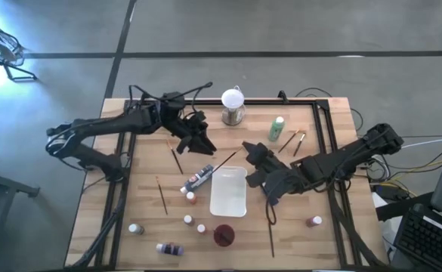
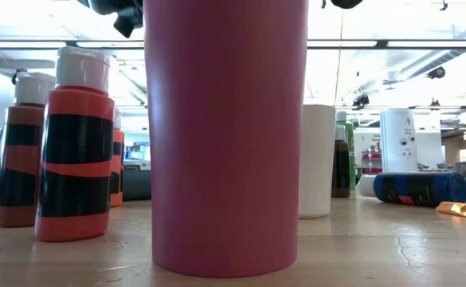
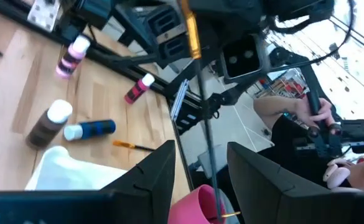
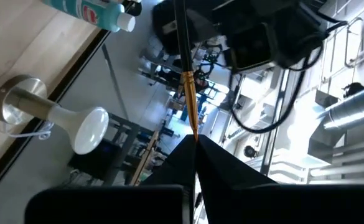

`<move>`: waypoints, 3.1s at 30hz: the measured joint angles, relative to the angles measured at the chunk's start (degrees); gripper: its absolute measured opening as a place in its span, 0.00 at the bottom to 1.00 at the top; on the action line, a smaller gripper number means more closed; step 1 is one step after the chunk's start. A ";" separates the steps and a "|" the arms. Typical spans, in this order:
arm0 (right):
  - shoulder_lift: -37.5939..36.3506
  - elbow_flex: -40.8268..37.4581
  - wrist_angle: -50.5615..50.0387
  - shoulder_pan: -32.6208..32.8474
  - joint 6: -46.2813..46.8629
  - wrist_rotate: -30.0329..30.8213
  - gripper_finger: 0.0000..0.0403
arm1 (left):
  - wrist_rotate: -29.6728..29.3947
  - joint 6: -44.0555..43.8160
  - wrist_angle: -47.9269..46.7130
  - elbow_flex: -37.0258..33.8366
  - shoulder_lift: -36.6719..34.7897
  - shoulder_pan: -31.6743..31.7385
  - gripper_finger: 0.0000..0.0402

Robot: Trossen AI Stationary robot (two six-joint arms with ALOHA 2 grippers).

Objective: Pick & Place Paint Supplies
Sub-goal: Put the gold paint brush into the red cup

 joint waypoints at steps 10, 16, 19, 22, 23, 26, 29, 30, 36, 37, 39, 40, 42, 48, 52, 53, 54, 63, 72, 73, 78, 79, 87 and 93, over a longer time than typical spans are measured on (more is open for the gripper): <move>0.00 0.00 0.85 -0.02 -0.52 0.00 0.02 | 1.74 -0.16 0.02 2.89 4.26 -1.62 0.38; 0.00 0.00 0.99 -0.17 -0.22 0.02 0.02 | 2.67 -0.13 -0.04 5.14 7.22 -4.53 0.38; 0.00 0.00 0.99 -0.20 0.44 0.04 0.02 | 2.74 0.28 -0.08 5.99 8.27 -5.56 0.38; 0.00 0.00 1.02 -0.20 0.55 0.06 0.02 | 2.69 0.53 0.02 6.85 9.02 -5.73 0.37; 0.00 0.00 1.04 -0.20 0.57 0.06 0.02 | 2.60 0.91 -0.07 7.06 9.20 -5.73 0.36; 0.00 0.00 1.04 -0.20 0.57 0.08 0.02 | 2.58 1.33 -0.05 7.26 9.36 -5.71 0.26; 0.00 0.00 1.03 -0.17 0.55 0.07 0.02 | 2.82 1.69 -0.29 7.26 9.31 -5.71 0.09; 0.00 0.01 1.31 -0.15 0.49 -0.01 0.02 | 2.68 1.50 -0.63 7.25 9.31 -5.68 0.05; -0.02 0.07 1.51 -0.09 1.03 0.12 0.02 | 2.91 1.65 -0.59 7.23 9.33 -5.62 0.03; -0.02 0.07 2.19 -0.09 1.01 0.38 0.02 | 2.91 1.85 -0.47 7.23 9.33 -5.62 0.03; 0.00 0.06 2.86 0.02 0.86 2.78 0.03 | 3.19 2.88 -0.27 7.23 9.19 -5.64 0.03; 0.00 0.02 2.88 0.02 0.99 4.36 0.03 | 3.49 3.65 -0.10 7.23 9.09 -5.69 0.03; -0.25 0.02 3.14 -0.02 4.06 6.59 0.06 | 3.55 6.05 -0.06 7.23 8.67 -5.74 0.03; -4.01 0.00 1.69 -0.02 24.86 10.85 0.19 | -2.33 14.14 -2.41 7.23 7.07 -5.66 0.03; -10.11 0.02 -8.69 -1.27 49.94 1.07 0.28 | -16.01 22.49 -6.26 7.12 5.41 -7.02 0.03; -11.75 0.00 -12.16 -1.90 56.30 -3.40 0.30 | -20.78 24.63 -6.94 7.05 5.24 -7.73 0.03; -13.10 0.00 -14.53 -2.82 62.29 -8.55 0.31 | -24.72 26.68 -6.92 6.99 5.15 -8.52 0.03; -22.28 -7.61 -11.59 -9.60 81.20 -38.99 0.40 | -45.06 38.86 11.51 2.30 4.96 -15.84 0.03; -28.04 -21.11 15.82 -10.03 79.42 -39.75 0.44 | -55.10 47.30 29.56 -5.85 5.36 -16.35 0.03; -28.30 -22.03 18.44 -10.23 79.36 -39.78 0.44 | -55.10 48.16 30.14 -6.16 5.36 -16.37 0.03; -27.67 -23.96 27.11 -11.37 76.99 -41.34 0.45 | -55.02 49.68 30.61 -6.10 5.36 -16.13 0.03; -27.21 -24.08 28.27 -11.60 76.81 -42.22 0.45 | -55.01 49.56 30.56 -6.05 5.36 -16.11 0.03; -21.75 -21.39 31.04 -13.12 74.58 -43.58 0.40 | -54.22 47.70 30.49 -6.01 5.36 -16.18 0.03; -17.24 -17.43 31.88 -13.88 72.29 -43.77 0.38 | -54.24 47.53 30.12 -6.01 5.38 -16.15 0.03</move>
